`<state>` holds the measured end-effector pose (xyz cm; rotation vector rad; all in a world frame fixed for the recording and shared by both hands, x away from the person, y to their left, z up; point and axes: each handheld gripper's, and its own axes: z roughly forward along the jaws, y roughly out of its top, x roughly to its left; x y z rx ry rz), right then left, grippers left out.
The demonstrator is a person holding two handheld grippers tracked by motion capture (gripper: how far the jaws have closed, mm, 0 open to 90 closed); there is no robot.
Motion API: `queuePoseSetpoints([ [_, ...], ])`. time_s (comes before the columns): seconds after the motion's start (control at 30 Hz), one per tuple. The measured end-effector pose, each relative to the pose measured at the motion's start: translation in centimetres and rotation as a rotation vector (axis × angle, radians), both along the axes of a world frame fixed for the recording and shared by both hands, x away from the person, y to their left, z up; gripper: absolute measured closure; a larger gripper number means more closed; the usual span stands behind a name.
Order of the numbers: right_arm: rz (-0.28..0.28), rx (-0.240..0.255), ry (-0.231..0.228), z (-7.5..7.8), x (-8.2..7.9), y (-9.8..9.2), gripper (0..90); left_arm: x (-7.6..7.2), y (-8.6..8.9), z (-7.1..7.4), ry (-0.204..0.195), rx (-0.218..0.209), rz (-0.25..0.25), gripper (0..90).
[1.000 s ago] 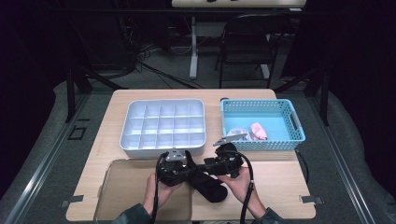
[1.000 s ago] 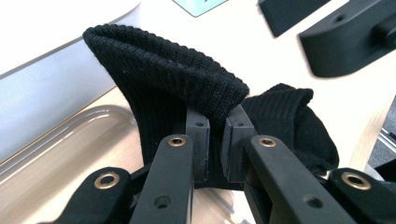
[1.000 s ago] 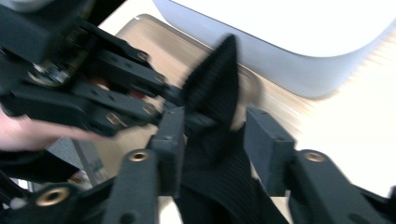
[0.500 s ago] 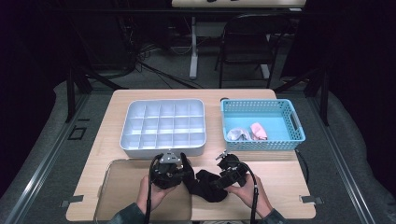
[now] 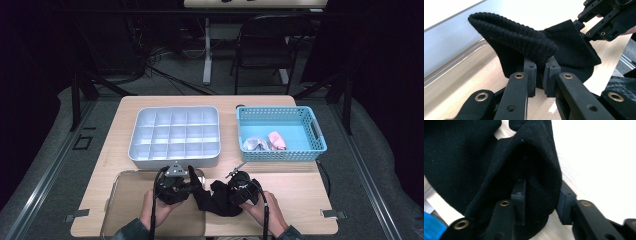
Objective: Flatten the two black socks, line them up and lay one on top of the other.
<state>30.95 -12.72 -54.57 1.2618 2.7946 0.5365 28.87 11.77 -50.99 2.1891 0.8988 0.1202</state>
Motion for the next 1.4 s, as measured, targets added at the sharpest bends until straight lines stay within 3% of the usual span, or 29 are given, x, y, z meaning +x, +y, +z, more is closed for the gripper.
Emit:
queuePoseSetpoints([
  [0.17,-0.025,0.027,-0.014,-0.1,0.0,-0.2,76.5,-0.1,0.2,0.2,-0.009,-0.005,0.003,83.4],
  [0.2,-0.024,0.005,-0.015,0.1,0.1,-0.4,76.9,-0.1,0.2,0.2,-0.011,-0.006,0.004,83.4],
  [0.23,-0.055,0.029,-0.035,-0.1,0.0,-0.5,77.1,-0.1,0.2,0.2,-0.010,-0.008,0.004,83.4],
  [0.3,-0.040,0.011,-0.020,0.1,0.1,-0.7,77.3,-0.1,0.1,0.1,-0.013,-0.012,0.004,83.4],
  [0.33,-0.064,0.030,-0.036,0.0,0.1,-0.9,77.3,-0.1,0.1,0.1,-0.013,-0.012,0.004,83.4],
  [0.5,-0.064,0.030,-0.036,0.0,0.1,-0.9,77.6,-0.2,-0.1,-0.1,-0.014,-0.024,-0.013,83.4],
  [0.53,-0.075,-0.011,-0.030,1.0,0.6,-2.9,77.6,-0.2,-0.1,-0.1,-0.014,-0.024,-0.013,83.4],
  [0.6,-0.097,-0.010,-0.028,1.2,0.7,-3.7,78.0,-0.2,-0.4,-0.2,-0.021,-0.039,-0.032,83.3],
  [0.73,-0.122,-0.006,-0.031,1.2,0.9,-4.8,77.9,-0.2,-0.6,-0.5,-0.016,-0.022,-0.042,83.3],
  [0.8,-0.123,0.018,-0.012,1.2,0.9,-5.0,75.0,-0.1,-0.5,-0.5,-0.011,-0.016,-0.033,83.1],
  [0.93,-0.095,0.058,0.026,1.4,0.6,-5.0,55.1,0.1,-0.4,-0.7,0.008,0.002,-0.023,82.7],
  [1.0,-0.082,0.108,0.054,1.3,0.4,-4.6,47.3,0.2,-0.4,-0.8,0.020,0.007,-0.026,82.7],
  [1.23,-0.025,0.029,0.041,0.1,-0.3,-2.6,43.1,0.2,-0.4,-0.9,0.023,0.015,-0.015,82.3],
  [1.4,0.003,-0.030,-0.001,-0.1,-0.8,-1.7,48.5,0.3,-0.4,-1.0,0.026,0.018,-0.011,82.2],
])
